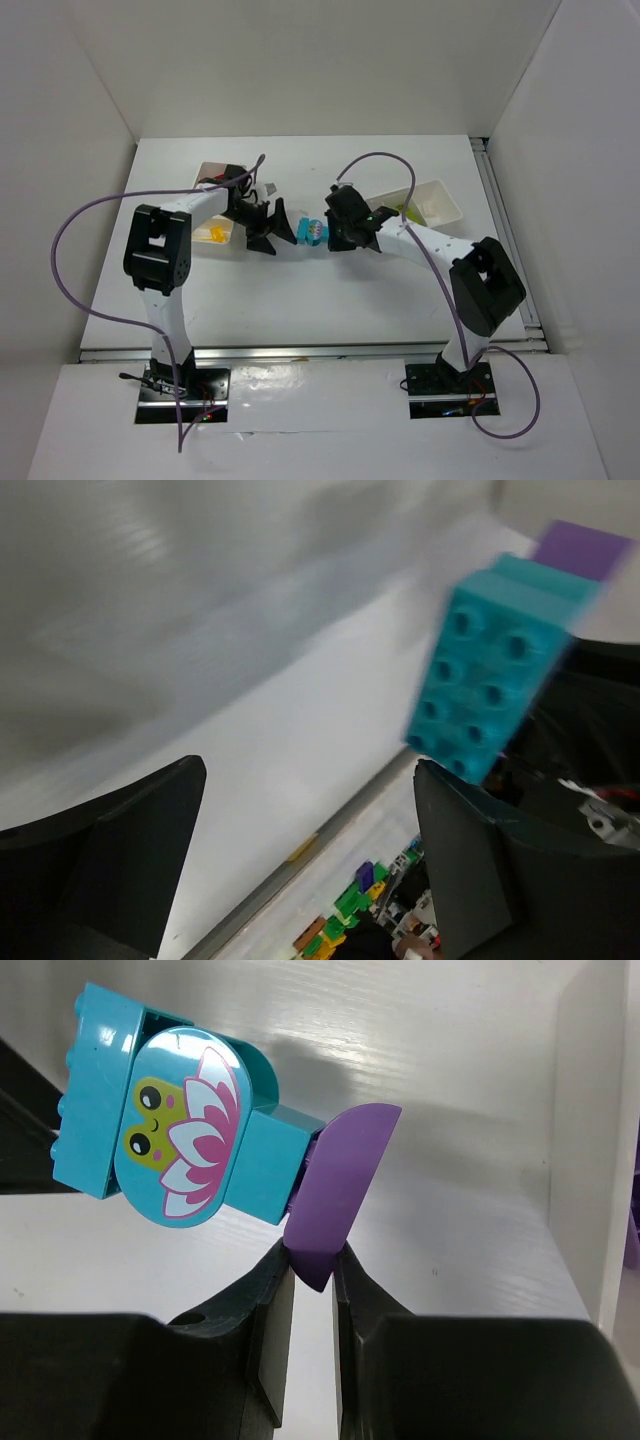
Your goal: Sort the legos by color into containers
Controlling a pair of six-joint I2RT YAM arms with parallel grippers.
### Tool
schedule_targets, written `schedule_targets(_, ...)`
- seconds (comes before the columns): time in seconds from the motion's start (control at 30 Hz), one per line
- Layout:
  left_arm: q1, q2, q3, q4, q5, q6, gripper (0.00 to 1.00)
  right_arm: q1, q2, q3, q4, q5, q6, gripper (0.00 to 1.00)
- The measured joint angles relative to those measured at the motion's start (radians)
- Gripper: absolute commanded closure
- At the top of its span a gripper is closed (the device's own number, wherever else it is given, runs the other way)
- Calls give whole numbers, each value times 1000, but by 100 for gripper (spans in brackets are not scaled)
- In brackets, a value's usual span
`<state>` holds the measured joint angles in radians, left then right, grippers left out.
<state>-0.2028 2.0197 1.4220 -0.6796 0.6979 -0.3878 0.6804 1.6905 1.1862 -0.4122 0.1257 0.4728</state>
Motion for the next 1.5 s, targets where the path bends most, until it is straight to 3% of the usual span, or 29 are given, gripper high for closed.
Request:
schedule_targets(0.3, 5, -83, -8, 147, 302, -8, 3, 2, -11, -20, 19, -24, -24, 100)
schedule_targets(0.53, 4, -85, -9, 203, 381, -34, 6, 2, -32, -20, 32, -32, -26, 100)
schedule_targets(0.73, 5, -85, -23, 210, 327, -59, 10, 3, -36, -20, 33, -35, -31, 100)
schedule_targets(1.1, 29, -85, 7, 102, 53, -65, 10, -3, -101, -12, 3, 75, -44, 100)
schedule_targets(1.27, 10, -85, 43, 79, 11, -63, 8, -111, -206, -6, -5, 148, -45, 100)
schedule_targets(1.47, -21, -85, 60, 63, -26, -63, 6, -233, -187, 3, -24, 182, -44, 100)
schedule_targets(1.5, -24, -85, 61, 57, -32, -62, 6, -245, -174, 4, -24, 180, -45, 96)
